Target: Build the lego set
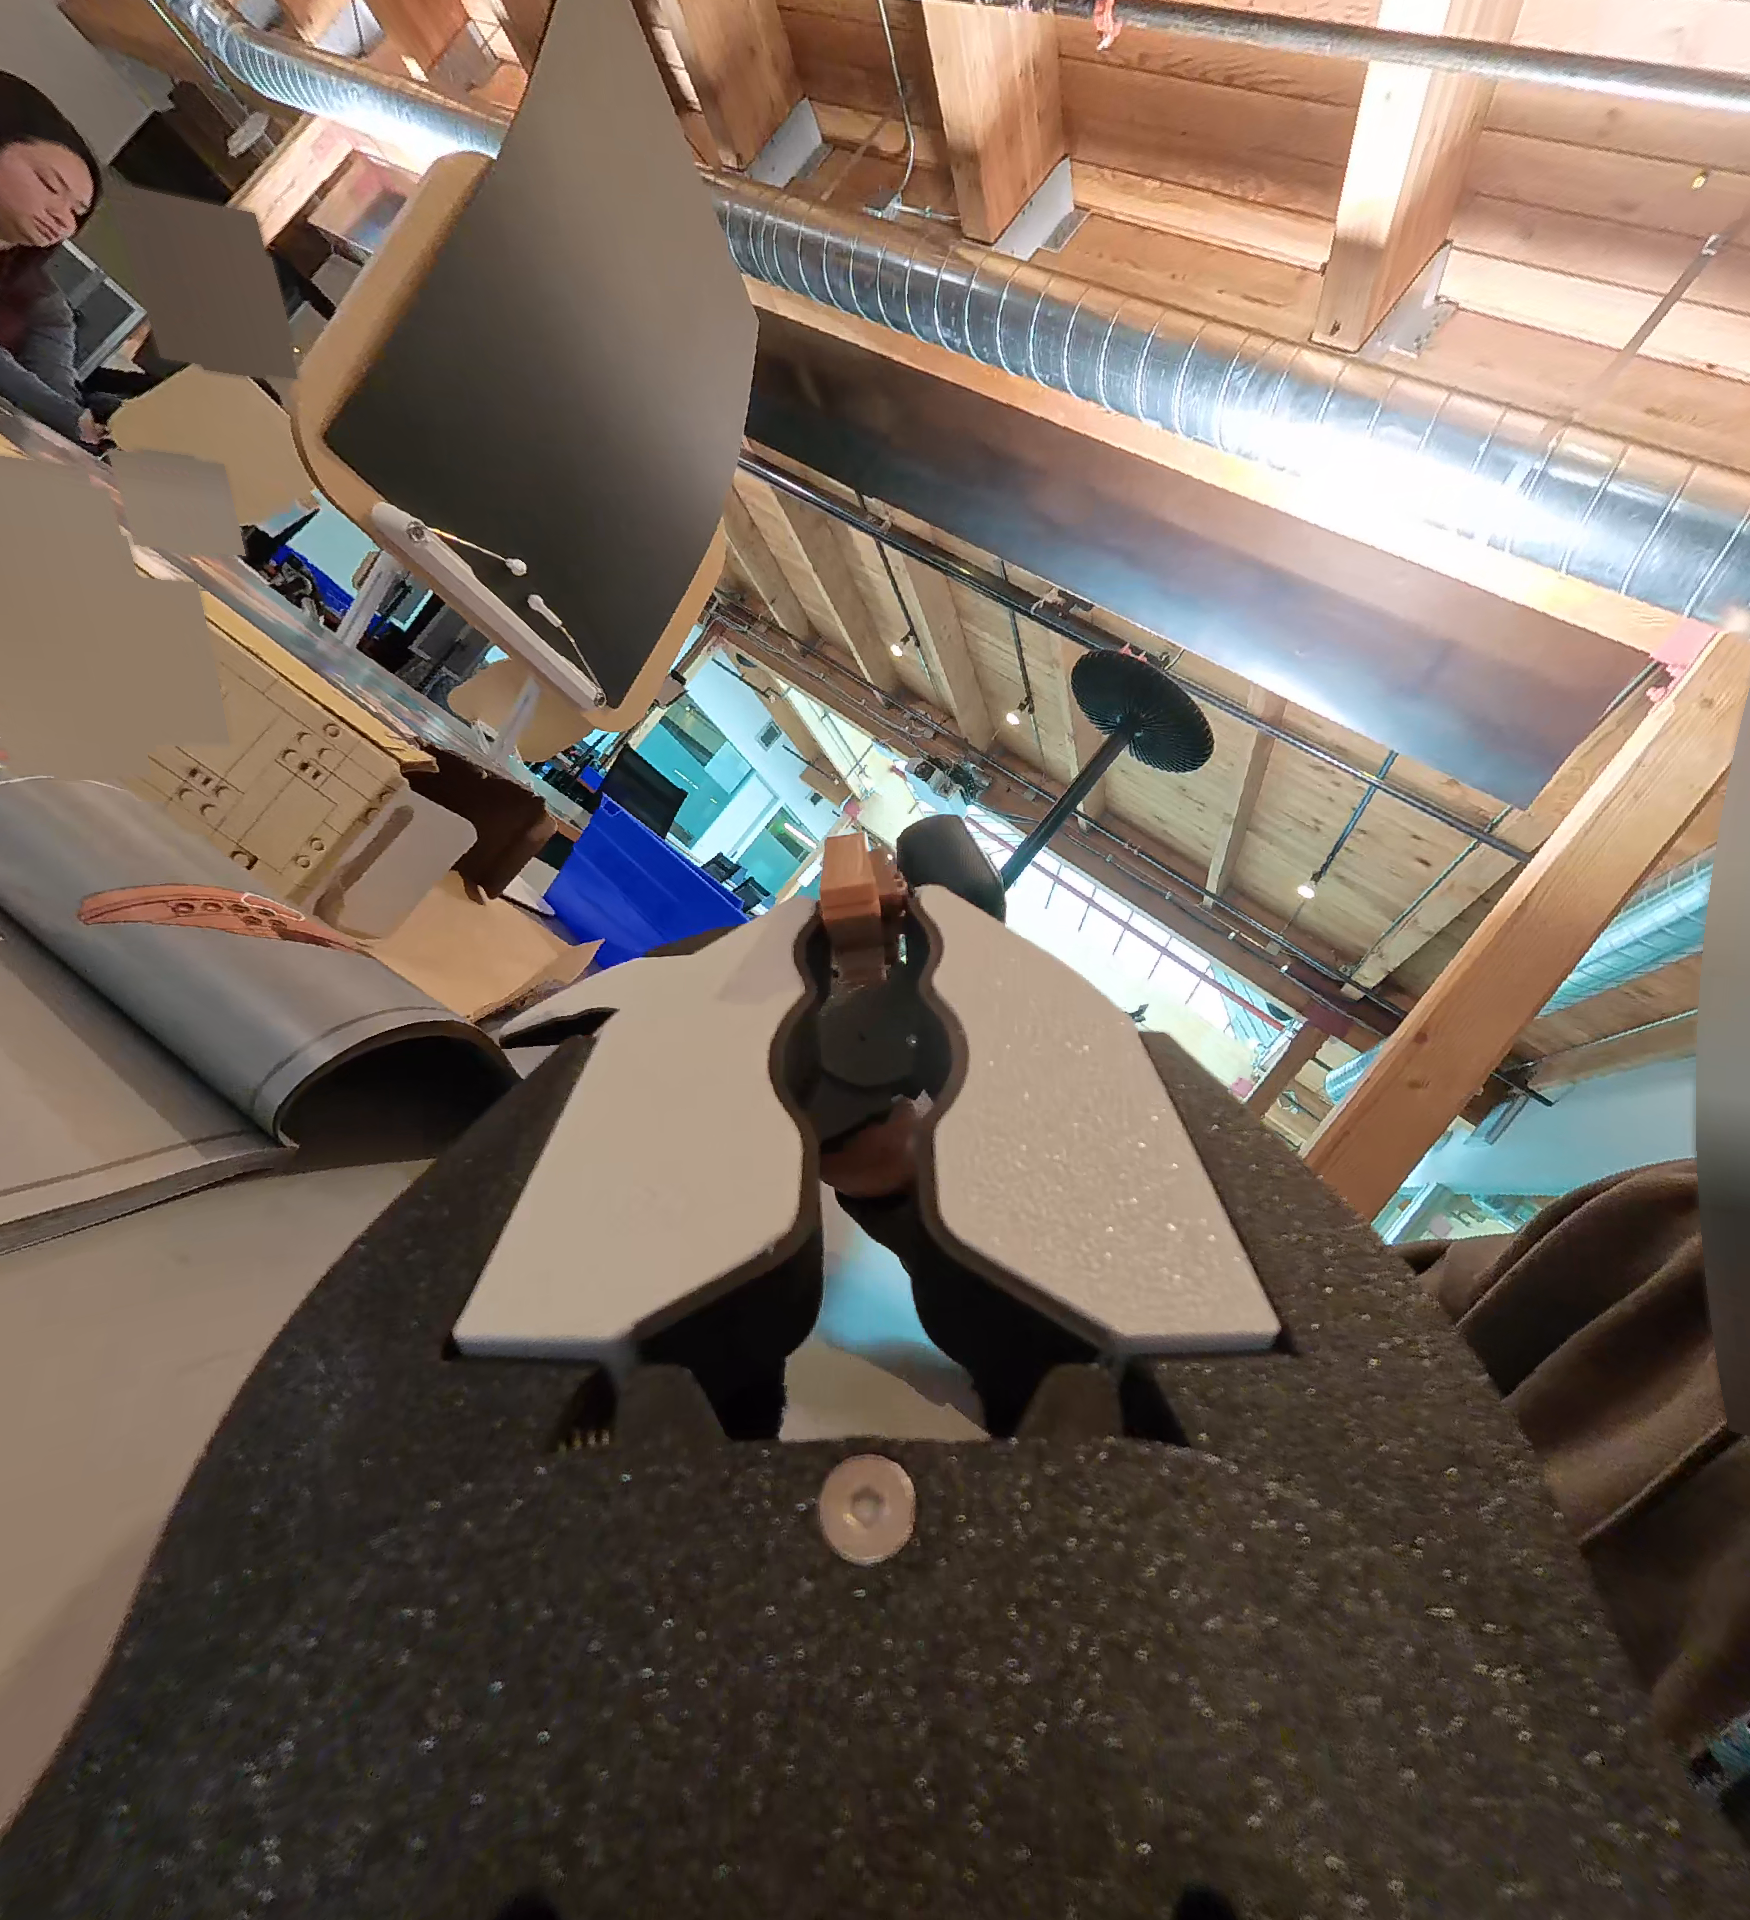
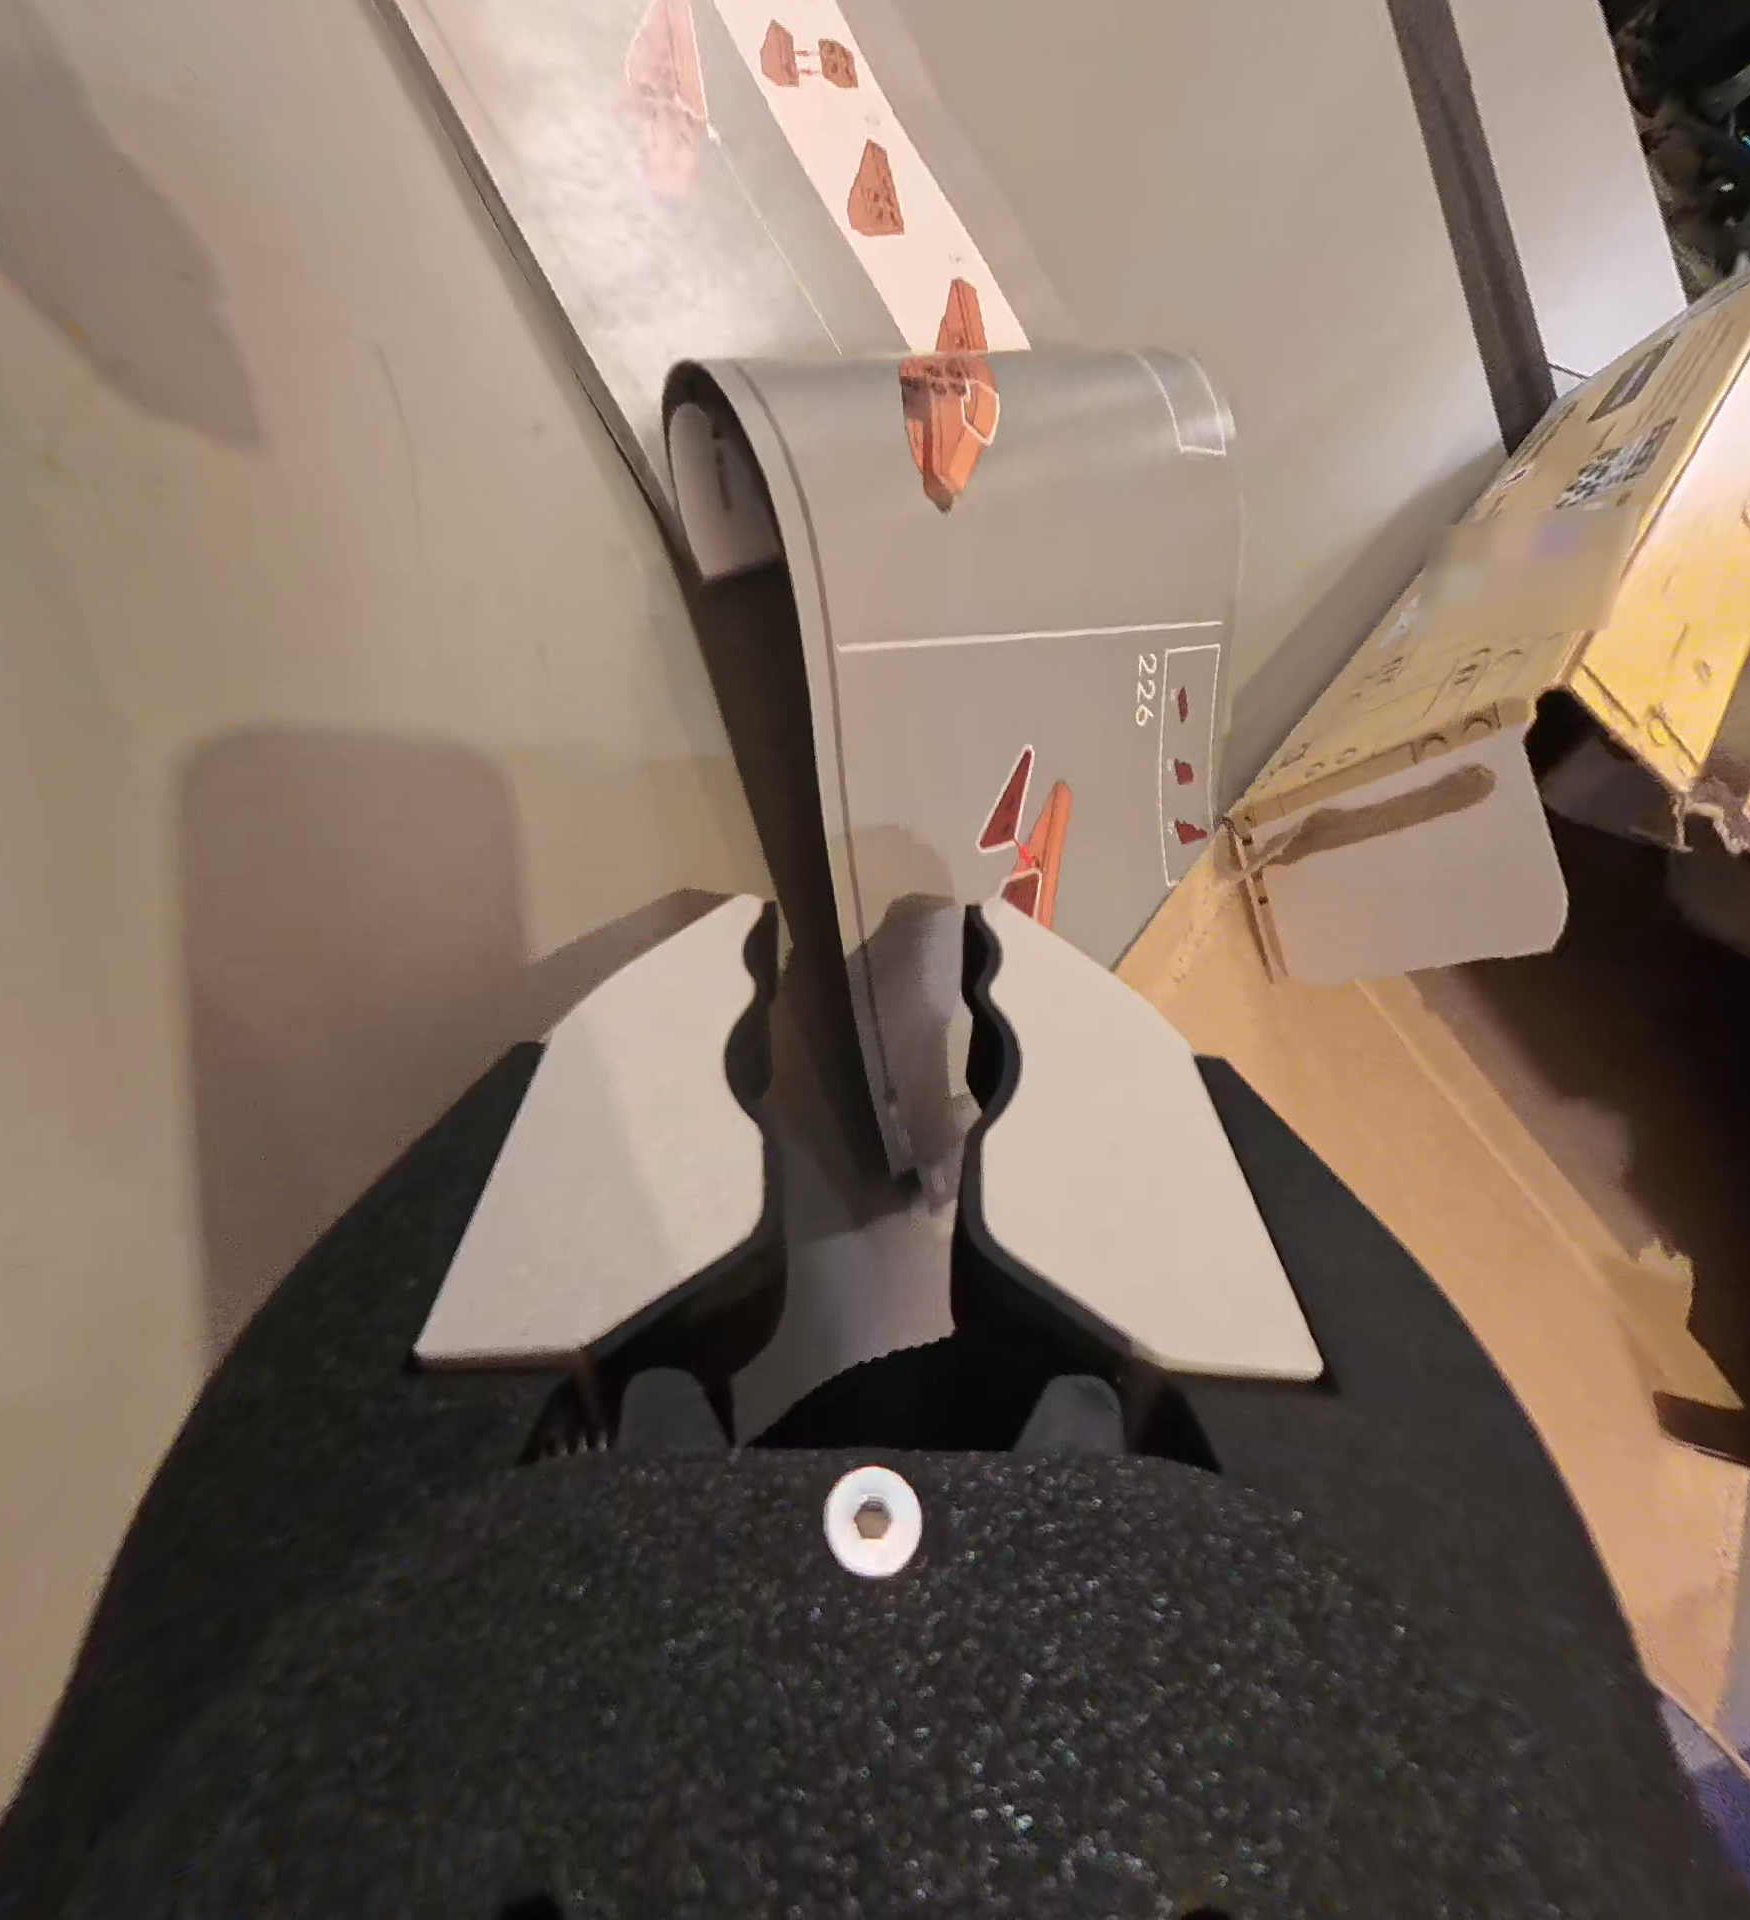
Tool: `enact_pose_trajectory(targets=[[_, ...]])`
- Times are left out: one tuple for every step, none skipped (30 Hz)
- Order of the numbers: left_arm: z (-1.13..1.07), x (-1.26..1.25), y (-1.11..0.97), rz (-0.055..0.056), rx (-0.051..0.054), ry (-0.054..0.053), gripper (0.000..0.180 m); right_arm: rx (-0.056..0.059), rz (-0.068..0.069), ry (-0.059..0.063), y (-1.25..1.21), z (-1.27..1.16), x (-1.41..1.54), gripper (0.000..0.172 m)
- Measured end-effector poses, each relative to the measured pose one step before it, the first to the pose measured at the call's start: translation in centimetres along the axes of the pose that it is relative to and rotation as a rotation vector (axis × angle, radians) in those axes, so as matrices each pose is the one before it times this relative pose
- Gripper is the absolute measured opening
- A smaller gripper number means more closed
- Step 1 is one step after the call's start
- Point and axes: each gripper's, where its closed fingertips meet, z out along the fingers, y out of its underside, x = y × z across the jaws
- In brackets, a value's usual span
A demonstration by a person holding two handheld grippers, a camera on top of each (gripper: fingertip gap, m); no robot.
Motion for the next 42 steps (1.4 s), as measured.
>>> enact_pose_trajectory(targets=[[-0.045, 0.03, -0.042, -0.0035, 0.0023, 0.0029, 0.013, -0.0103, 0.0015, -0.0008, 0.437, -0.214, 0.137, 0.032], [-0.05, 0.035, -0.028, -0.0028, 0.0017, 0.0031, 0.013, -0.0191, 0.0041, 0.0016, 0.575, -0.166, 0.17, 0.032], [-0.032, 0.029, -0.034, -0.0018, 0.0024, 0.0024, 0.013, -0.02, 0.0026, -0.0066, 0.595, -0.081, 0.008, 0.032], [-0.032, 0.038, -0.018, -0.0006, 0.0019, 0.0021, 0.013, -0.0164, 0.0048, -0.0106, 0.475, 0.035, -0.098, 0.033], [0.011, 0.029, 0.008, 0.0001, -0.0003, 0.0015, 0.013, -0.0031, 0.0112, -0.0031, 0.142, 0.129, 0.012, 0.033], [0.031, 0.022, 0.053, 0.0004, -0.0031, 0.0016, 0.013, 0.0065, 0.02, -0.0073, -0.127, 0.17, -0.029, 0.032], [0.044, 0.017, 0.057, 0.0014, -0.0032, 0.0009, 0.013, 0.0028, 0.0287, -0.0189, -0.165, 0.234, -0.156, 0.029], [0.017, 0.009, 0.001, 0.0016, -0.0008, -0.0002, 0.013, 0.0011, 0.0295, -0.03, -0.229, 0.206, -0.311, 0.028], [-0.017, 0.007, -0.014, 0.001, 0.0014, -0.0007, 0.013, 0.0008, 0.0248, -0.0351, -0.262, 0.204, -0.421, 0.027], [-0.026, -0.023, -0.045, -0.0004, 0.0033, -0.0009, 0.013, -0.0035, 0.0247, -0.0319, -0.243, 0.208, -0.382, 0.026], [-0.015, -0.019, -0.068, -0.001, 0.0041, -0.0008, 0.013, -0.008, 0.0253, -0.0243, -0.221, 0.225, -0.235, 0.026], [-0.006, -0.032, -0.035, -0.0016, 0.0023, -0.0005, 0.013, -0.0107, 0.0222, -0.0219, -0.197, 0.211, -0.201, 0.026], [-0.012, -0.008, -0.018, -0.0021, 0.0015, 0.0005, 0.013, -0.0107, 0.0214, -0.0202, -0.194, 0.205, -0.182, 0.027], [-0.007, -0.012, -0.044, -0.0006, 0.0027, 0.0003, 0.013, -0.0093, 0.0188, -0.017, -0.209, 0.208, -0.165, 0.027], [-0.012, -0.01, -0.045, -0.0005, 0.0026, -0.0007, 0.013, -0.0049, 0.0111, -0.0104, -0.242, 0.216, -0.135, 0.029], [-0.003, -0.028, -0.021, -0.0019, 0.0014, -0.0001, 0.013, -0.0009, 0.0038, -0.0053, -0.274, 0.229, -0.157, 0.03], [-0.022, -0.018, -0.052, -0.0022, 0.0024, 0.0003, 0.013, -0.0008, -0.0008, -0.0007, -0.25, 0.192, -0.142, 0.032], [-0.011, -0.036, -0.054, -0.0027, 0.0033, -0.0005, 0.013, -0.0004, -0.0086, 0.0001, -0.233, 0.157, -0.189, 0.033], [-0.022, -0.037, -0.043, -0.0038, 0.0024, -0.0003, 0.013, 0.0001, -0.0132, -0.0016, -0.195, 0.118, -0.245, 0.036], [-0.018, -0.01, -0.036, -0.0027, 0.0024, 0.0009, 0.013, 0.0001, -0.0091, 0.0011, -0.176, 0.105, -0.181, 0.037], [-0.025, -0.025, -0.059, -0.0014, 0.0032, -0.0006, 0.013, 0.0031, -0.0056, 0.0007, -0.207, 0.072, -0.151, 0.037], [-0.021, -0.043, -0.056, -0.0024, 0.0031, -0.0012, 0.013, 0.005, -0.0032, -0.002, -0.237, 0.068, -0.156, 0.037], [-0.035, -0.023, -0.048, -0.0029, 0.0032, -0.0002, 0.013, 0.005, -0.0023, -0.0009, -0.235, 0.057, -0.117, 0.037], [-0.029, -0.026, -0.076, -0.0022, 0.0046, -0.0008, 0.013, 0.0044, -0.0032, 0.0, -0.233, 0.072, -0.088, 0.037], [-0.039, -0.03, -0.071, -0.001, 0.0045, -0.0012, 0.013, 0.0038, -0.0039, 0.0001, -0.242, 0.07, -0.083, 0.037], [-0.032, -0.028, -0.06, -0.0014, 0.0034, -0.0015, 0.013, 0.0051, -0.0039, 0.0004, -0.288, 0.076, -0.085, 0.037], [-0.016, -0.015, -0.041, -0.0008, 0.0027, -0.0007, 0.013, 0.0044, -0.0043, 0.0018, -0.302, 0.079, -0.06, 0.037], [-0.007, -0.021, -0.036, -0.0002, 0.0021, -0.0012, 0.012, 0.0048, -0.0065, 0.0022, -0.329, 0.07, -0.079, 0.037], [-0.012, -0.03, -0.035, -0.0008, 0.0019, -0.0011, 0.013, 0.0048, -0.0066, 0.0009, -0.336, 0.063, -0.093, 0.037], [-0.026, -0.016, -0.053, -0.0015, 0.0031, -0.0004, 0.013, 0.0041, -0.0051, 0.001, -0.328, 0.075, -0.082, 0.037], [-0.04, -0.03, -0.096, -0.0014, 0.0054, -0.0011, 0.013, 0.0027, -0.0062, 0.0017, -0.297, 0.068, -0.071, 0.037], [-0.049, -0.042, -0.105, -0.0021, 0.0066, -0.0016, 0.013, 0.0045, -0.0078, 0.0023, -0.313, 0.059, -0.053, 0.037], [-0.064, -0.036, -0.111, -0.0033, 0.0071, -0.0005, 0.012, 0.0054, -0.0057, 0.0044, -0.305, 0.037, -0.027, 0.037], [-0.068, -0.034, -0.13, -0.0038, 0.0076, -0.0003, 0.012, 0.0044, -0.0048, 0.004, -0.292, 0.035, -0.01, 0.037], [-0.067, -0.047, -0.127, -0.0032, 0.0078, -0.0015, 0.013, 0.0063, -0.0055, 0.003, -0.305, 0.01, -0.017, 0.037], [-0.069, -0.034, -0.117, -0.0029, 0.0076, -0.0009, 0.013, 0.0075, -0.0047, 0.0033, -0.329, 0.002, -0.008, 0.037], [-0.048, -0.018, -0.115, -0.0029, 0.0066, 0.0003, 0.013, 0.0086, -0.0048, 0.0046, -0.337, -0.025, 0.004, 0.037], [-0.069, -0.032, -0.129, -0.0034, 0.0072, 0.0, 0.013, 0.0083, -0.0062, 0.0047, -0.346, -0.029, 0.011, 0.037], [-0.07, -0.041, -0.137, -0.0041, 0.0076, 0.0, 0.013, 0.0079, -0.0072, 0.0038, -0.322, -0.009, 0.003, 0.037], [-0.069, -0.027, -0.136, -0.0042, 0.008, 0.0005, 0.013, 0.0072, -0.0061, 0.0033, -0.323, -0.001, 0.003, 0.037], [-0.066, -0.022, -0.132, -0.0029, 0.0068, 0.0006, 0.013, 0.0066, -0.0056, 0.0025, -0.3, 0.027, 0.006, 0.037], [-0.066, -0.025, -0.119, -0.0018, 0.0055, -0.0007, 0.013, 0.0068, -0.0059, 0.0008, -0.295, 0.047, -0.025, 0.037]])
